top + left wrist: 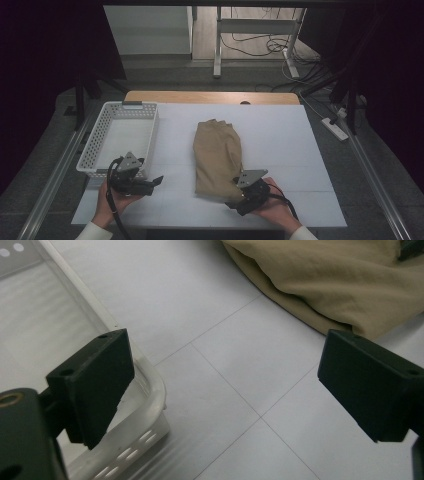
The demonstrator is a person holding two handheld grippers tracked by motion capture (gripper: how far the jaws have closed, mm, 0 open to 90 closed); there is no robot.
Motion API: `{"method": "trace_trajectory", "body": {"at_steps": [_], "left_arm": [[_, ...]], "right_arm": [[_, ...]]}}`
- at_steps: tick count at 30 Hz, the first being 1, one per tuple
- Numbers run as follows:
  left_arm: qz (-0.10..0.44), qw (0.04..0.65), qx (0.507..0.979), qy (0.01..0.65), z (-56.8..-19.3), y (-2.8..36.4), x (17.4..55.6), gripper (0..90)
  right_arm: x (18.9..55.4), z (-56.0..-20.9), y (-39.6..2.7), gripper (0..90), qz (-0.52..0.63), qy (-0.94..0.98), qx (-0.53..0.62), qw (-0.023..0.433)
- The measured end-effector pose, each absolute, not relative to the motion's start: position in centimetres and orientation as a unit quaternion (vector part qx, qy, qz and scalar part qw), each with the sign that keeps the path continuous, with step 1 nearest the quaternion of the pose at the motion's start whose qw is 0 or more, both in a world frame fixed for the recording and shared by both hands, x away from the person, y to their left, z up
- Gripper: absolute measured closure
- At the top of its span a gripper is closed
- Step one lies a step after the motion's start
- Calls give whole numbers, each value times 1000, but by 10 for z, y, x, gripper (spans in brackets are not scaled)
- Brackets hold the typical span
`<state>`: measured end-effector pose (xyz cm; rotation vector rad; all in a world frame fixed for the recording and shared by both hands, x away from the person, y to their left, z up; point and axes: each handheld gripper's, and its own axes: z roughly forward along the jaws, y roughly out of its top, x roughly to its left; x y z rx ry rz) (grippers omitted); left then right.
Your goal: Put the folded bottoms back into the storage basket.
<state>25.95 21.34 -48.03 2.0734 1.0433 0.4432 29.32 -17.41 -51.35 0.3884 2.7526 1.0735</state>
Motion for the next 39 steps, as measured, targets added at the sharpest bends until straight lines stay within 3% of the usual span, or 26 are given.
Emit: {"method": "trace_trajectory", "body": {"at_steps": [13,18,25,32,39], "left_arm": [[171,379,813,408,-481,213,260,85],[171,377,814,408,-482,213,261,86],[172,376,814,408,-482,213,260,85],[172,375,814,408,-482,213,260,85],[173,377,813,408,-482,214,260,86]], "right_arm": [[297,-522,-171,246,321,932,121,119],[300,-521,-173,346,319,931,125,122],[305,-518,-173,623,322,928,123,140],[309,-515,-173,747,329,927,124,132],[310,-509,-176,779,342,924,128,114]]}}
